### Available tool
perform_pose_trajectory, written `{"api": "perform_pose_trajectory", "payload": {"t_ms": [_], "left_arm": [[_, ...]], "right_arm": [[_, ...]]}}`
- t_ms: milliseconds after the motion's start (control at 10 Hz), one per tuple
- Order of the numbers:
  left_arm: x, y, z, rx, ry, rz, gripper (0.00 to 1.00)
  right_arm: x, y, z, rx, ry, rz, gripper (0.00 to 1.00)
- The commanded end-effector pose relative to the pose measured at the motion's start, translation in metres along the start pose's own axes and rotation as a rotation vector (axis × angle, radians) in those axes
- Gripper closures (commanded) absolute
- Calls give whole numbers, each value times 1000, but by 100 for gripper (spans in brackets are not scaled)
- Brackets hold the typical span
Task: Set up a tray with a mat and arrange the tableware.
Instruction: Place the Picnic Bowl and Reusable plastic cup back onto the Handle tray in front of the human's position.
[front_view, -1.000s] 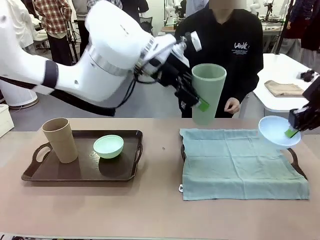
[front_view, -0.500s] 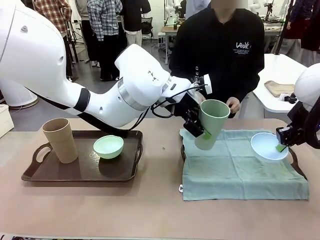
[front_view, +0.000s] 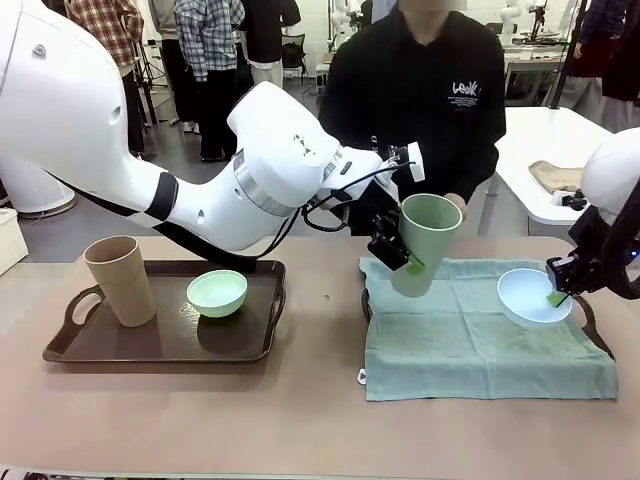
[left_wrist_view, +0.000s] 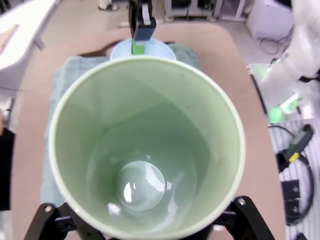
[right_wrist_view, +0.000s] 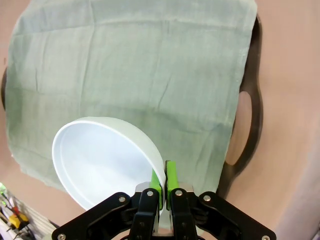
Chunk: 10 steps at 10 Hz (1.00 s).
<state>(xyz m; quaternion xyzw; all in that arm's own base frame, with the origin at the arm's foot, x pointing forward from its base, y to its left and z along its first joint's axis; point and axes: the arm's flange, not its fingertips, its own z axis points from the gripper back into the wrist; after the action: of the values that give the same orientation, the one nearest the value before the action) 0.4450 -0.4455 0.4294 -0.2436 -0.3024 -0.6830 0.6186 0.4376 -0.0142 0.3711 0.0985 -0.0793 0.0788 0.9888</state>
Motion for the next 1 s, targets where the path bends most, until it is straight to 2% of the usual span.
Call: {"api": "perform_pose_trajectory", "payload": {"t_ms": [0,300,600,900], "left_arm": [[-14,16,-18,-15,-82,-8,15],[-33,29,-42,-51,-153,-6,15],[-51,40,-66,-59,-132,7,15],[-63,48,-83,-74,-113,21,15]], "right_arm": [[24,-1,-19,19,-15,-25,96],[41,2,-41,26,-19,-18,96],[48,-3,-56,45,31,-41,96],[50,-9,-59,41,41,-48,96]]}}
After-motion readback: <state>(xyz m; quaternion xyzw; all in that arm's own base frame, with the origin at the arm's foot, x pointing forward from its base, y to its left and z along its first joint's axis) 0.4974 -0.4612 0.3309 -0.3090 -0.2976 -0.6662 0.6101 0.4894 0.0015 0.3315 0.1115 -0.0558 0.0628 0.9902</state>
